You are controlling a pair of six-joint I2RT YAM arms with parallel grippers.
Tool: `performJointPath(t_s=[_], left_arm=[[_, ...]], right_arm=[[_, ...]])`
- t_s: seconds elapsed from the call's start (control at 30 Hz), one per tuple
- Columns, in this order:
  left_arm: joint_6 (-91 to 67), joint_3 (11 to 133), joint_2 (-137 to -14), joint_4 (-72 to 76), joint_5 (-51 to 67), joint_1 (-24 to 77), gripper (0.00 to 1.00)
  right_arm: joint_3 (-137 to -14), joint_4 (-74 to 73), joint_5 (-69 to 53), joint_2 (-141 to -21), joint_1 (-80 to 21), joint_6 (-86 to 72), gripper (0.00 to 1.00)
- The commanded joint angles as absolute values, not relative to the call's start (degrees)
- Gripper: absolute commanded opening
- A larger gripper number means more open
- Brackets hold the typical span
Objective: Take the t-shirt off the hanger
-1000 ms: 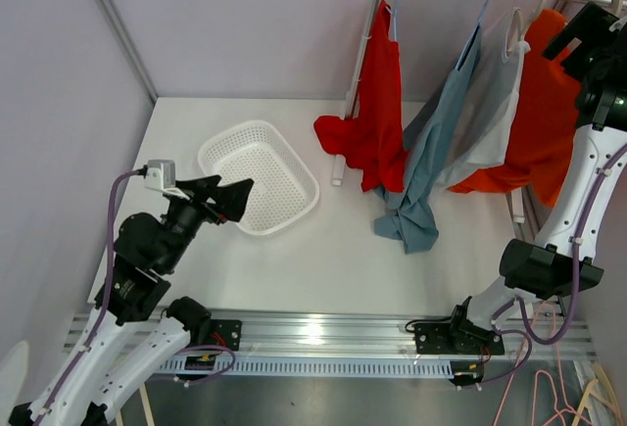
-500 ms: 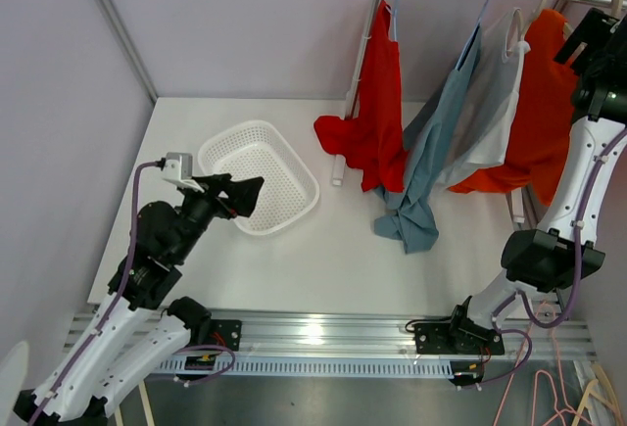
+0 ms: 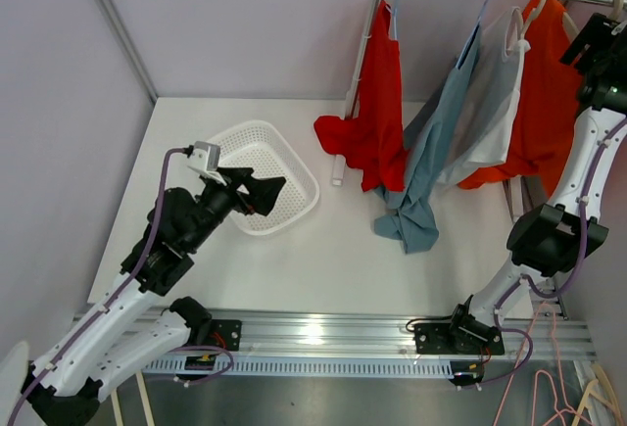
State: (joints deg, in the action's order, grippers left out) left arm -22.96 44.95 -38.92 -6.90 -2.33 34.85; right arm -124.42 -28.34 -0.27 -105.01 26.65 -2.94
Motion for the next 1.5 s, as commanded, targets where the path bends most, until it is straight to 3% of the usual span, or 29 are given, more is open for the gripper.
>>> performJointPath(t_s=[0.0,0.33,0.5,0.97,1.1,1.3,1.43,1.47], left_arm=[[-20.2,46.6,-38.0,-1.9,-5.9,37.4,0.99],[-19.0,47.4,-40.4,-2.0,-6.9,39.1,1.0],[-18.2,47.4,-40.0,-2.7,-7.2,39.4,1.0],[-17.4,47.8,-39.9,-3.3,-7.0,39.6,1.0],[-17.1,48.1,-39.2,-3.8,-7.5,39.6,1.0],[-16.7,48.4,-39.7,-3.9,-7.0,39.6,0.99],[-15.2,51.0,-40.7,-5.4,-6.9,39.7,0.99],[-14.9,51.3,-40.6,-5.8,-7.1,39.7,0.99]], right_arm=[[-127.3,-23.8,-5.2,-105.4,26.9,-3.4,0.83],[-131.0,-27.0,-12.3,-103.4,26.9,-4.0,0.79],[-132.8,-26.4,-13.3,-104.8,26.9,-3.9,0.69],[-134.5,-27.3,-13.4,-105.3,26.3,-4.4,0.72],[-136.8,-26.7,-12.8,-107.2,26.4,-3.8,0.65],[-136.8,-23.3,-12.7,-108.7,26.6,-4.0,0.65],[-136.7,-20.8,-12.2,-109.9,26.6,-4.3,0.51],[-136.5,-20.4,-12.0,-110.5,26.7,-4.7,0.41]])
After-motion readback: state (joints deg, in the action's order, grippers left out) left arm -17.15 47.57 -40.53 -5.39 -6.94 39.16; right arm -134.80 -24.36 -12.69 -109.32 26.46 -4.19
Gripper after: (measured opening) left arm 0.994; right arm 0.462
